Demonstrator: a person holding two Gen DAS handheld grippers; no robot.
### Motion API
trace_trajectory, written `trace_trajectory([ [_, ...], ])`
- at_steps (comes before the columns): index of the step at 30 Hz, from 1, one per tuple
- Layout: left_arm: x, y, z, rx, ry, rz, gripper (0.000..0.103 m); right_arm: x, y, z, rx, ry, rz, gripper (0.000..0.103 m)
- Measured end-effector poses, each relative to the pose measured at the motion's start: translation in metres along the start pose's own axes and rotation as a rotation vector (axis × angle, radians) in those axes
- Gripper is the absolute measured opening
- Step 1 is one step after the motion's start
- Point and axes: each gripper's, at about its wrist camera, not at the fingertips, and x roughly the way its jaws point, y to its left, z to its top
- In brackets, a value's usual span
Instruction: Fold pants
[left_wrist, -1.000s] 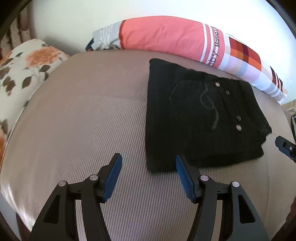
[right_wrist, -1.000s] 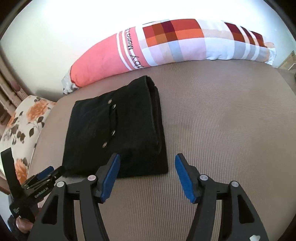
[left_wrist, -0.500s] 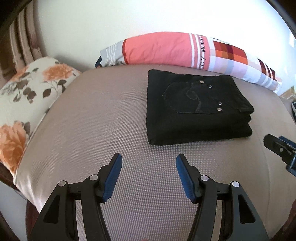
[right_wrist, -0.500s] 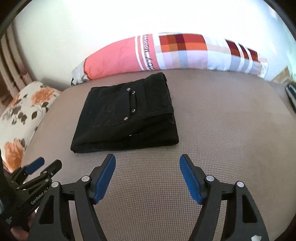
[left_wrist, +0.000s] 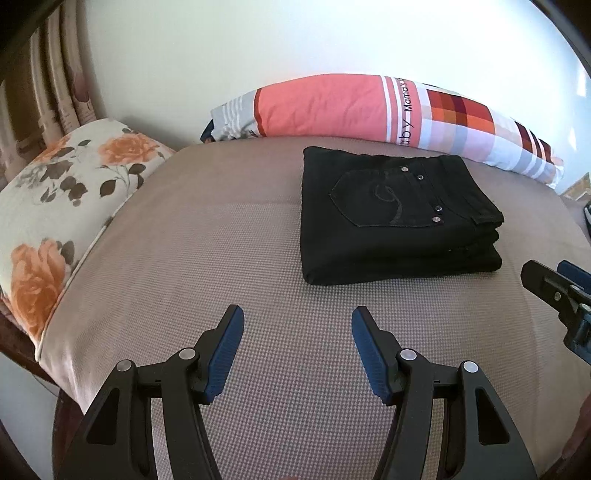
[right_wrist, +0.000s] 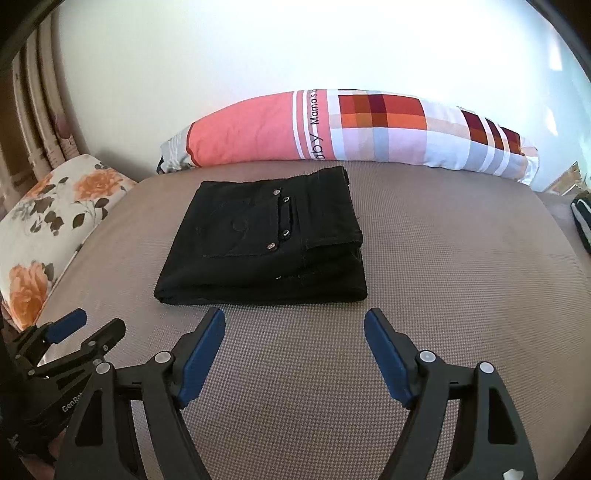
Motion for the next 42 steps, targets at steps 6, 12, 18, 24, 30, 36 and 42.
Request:
trace_trajectory([
  [6,-0.002,-0.001,-0.004,0.005,-0.001,0.007,0.062,0.001,0.0,-0.004,0.005,0.007,0.009,0.076],
  [12,-0.002,-0.002,-0.006,0.007,0.001,0.004,0.062,0.002,0.003,-0.006,-0.002,0.01,-0.001,0.077],
  [18,-0.002,-0.002,-0.008,0.012,0.003,0.0,0.062,0.004,0.006,-0.01,-0.016,0.018,0.004,0.077],
  [24,-0.002,-0.003,-0.009,0.011,0.004,0.003,0.062,0.005,0.01,-0.012,-0.035,0.021,-0.004,0.077],
  [30,-0.001,-0.003,-0.009,0.013,0.005,0.007,0.062,0.007,0.011,-0.012,-0.043,0.028,-0.005,0.077],
  [36,0.0,-0.003,-0.01,0.018,0.008,0.008,0.062,0.009,0.008,-0.012,-0.04,0.036,-0.011,0.077],
  [42,0.003,-0.003,-0.009,0.023,0.016,0.007,0.062,0.012,0.006,-0.013,-0.041,0.047,-0.026,0.077],
])
